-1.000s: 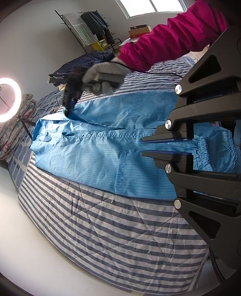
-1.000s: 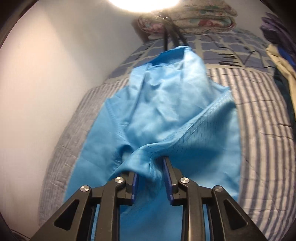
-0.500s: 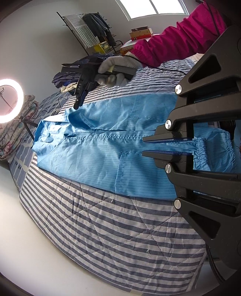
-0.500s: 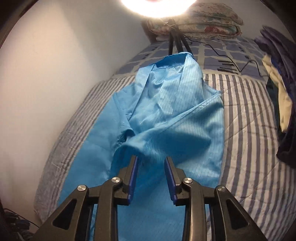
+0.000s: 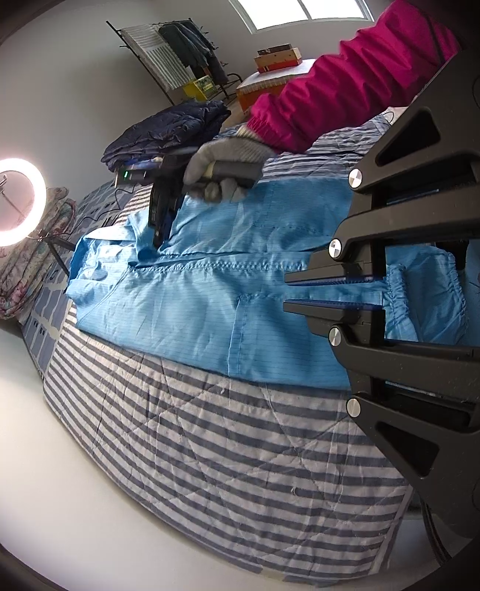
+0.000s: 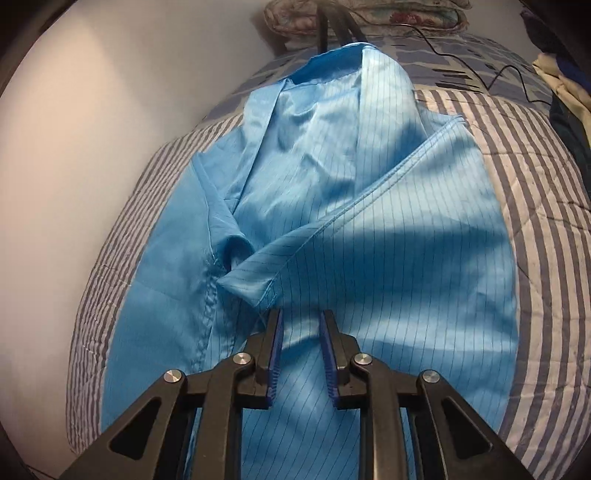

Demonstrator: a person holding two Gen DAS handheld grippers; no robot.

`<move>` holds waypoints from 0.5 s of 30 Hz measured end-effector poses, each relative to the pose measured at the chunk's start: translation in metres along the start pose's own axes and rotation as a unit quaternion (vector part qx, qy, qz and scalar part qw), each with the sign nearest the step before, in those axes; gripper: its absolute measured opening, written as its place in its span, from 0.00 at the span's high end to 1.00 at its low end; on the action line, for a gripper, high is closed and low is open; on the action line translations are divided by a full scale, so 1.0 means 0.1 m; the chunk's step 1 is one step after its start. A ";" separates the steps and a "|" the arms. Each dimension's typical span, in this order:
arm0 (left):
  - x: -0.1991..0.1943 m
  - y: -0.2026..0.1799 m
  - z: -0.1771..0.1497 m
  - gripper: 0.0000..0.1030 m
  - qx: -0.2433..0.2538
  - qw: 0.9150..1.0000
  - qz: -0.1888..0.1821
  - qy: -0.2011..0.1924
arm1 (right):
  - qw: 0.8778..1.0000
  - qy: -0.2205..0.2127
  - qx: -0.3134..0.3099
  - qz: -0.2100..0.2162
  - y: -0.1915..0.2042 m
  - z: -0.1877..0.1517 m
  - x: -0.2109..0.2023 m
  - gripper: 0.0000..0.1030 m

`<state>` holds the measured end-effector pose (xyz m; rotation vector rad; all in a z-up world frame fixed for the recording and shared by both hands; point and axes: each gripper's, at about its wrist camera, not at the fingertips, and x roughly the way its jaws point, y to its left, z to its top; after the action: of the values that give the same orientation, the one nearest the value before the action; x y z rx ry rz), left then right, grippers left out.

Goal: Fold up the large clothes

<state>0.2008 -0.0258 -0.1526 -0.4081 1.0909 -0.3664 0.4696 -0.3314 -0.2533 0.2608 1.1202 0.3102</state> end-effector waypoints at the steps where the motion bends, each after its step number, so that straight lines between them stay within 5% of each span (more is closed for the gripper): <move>1: -0.01 0.02 0.00 0.95 -0.001 1.000 0.001 0.000 | 1.000 -0.004 0.006 0.003 0.00 -0.02 -0.08 0.75; 2: -0.01 0.04 0.00 0.95 -0.003 1.000 0.000 0.001 | 1.000 -0.014 0.010 0.007 0.00 -0.06 -0.22 0.74; 6: -0.05 0.15 -0.02 0.47 -0.009 1.000 0.000 -0.006 | 0.997 -0.073 -0.021 -0.011 0.11 -0.31 -0.87 0.67; 10: -0.02 0.29 -0.09 0.47 -0.007 1.000 0.015 -0.003 | 0.991 -0.115 -0.062 -0.029 0.24 -0.76 -1.57 0.54; 15: 0.15 0.58 -0.24 0.47 -0.032 0.999 0.027 0.027 | 0.993 -0.099 -0.067 -0.025 0.31 -1.42 -2.10 0.43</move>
<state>0.1902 0.0141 -0.2020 -0.4263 1.1661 -0.2976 0.2530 -0.3737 -0.1251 0.1416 0.9042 0.3059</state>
